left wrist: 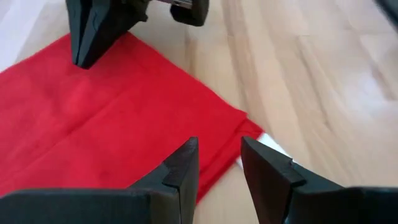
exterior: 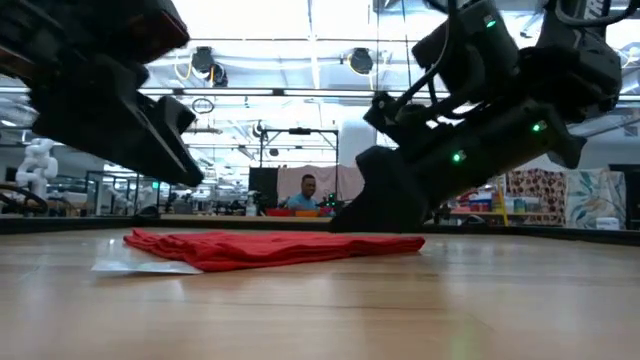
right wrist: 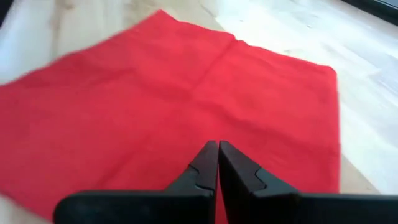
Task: Roll napkin
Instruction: Fold the red napkin
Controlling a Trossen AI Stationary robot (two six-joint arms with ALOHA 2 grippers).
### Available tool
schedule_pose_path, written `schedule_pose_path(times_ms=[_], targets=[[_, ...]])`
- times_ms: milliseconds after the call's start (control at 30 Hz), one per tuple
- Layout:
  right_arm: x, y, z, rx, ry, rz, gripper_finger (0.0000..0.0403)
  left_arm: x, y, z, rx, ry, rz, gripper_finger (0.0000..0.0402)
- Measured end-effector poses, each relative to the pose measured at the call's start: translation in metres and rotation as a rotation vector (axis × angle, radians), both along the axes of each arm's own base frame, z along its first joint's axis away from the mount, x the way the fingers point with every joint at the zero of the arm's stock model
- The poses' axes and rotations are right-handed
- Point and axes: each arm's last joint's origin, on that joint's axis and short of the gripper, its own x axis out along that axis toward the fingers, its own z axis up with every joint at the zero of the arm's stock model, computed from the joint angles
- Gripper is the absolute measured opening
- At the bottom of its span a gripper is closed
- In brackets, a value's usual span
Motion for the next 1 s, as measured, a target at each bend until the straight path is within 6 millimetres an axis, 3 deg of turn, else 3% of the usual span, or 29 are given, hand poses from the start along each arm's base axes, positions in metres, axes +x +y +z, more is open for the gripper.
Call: schedule_pose_path(times_ms=[167, 467, 800, 1000], targets=[[-0.004, 0.015, 0.007, -0.007, -0.016, 0.052, 0.0006, -0.005, -0.004, 0.002, 0.047, 0.021, -0.029, 0.0127], [-0.005, 0.05, 0.018, 0.045, -0.036, 0.26, 0.0018, -0.008, -0.008, 0.003, 0.306, 0.024, -0.208, 0.013], [-0.01, 0.062, 0.018, 0.106, -0.057, 0.267, 0.0029, 0.011, -0.009, 0.019, 0.3, -0.018, -0.291, 0.0213], [-0.01, 0.062, 0.018, 0.105, -0.054, 0.267, 0.003, 0.021, -0.019, 0.01, 0.316, 0.013, -0.368, 0.0228]])
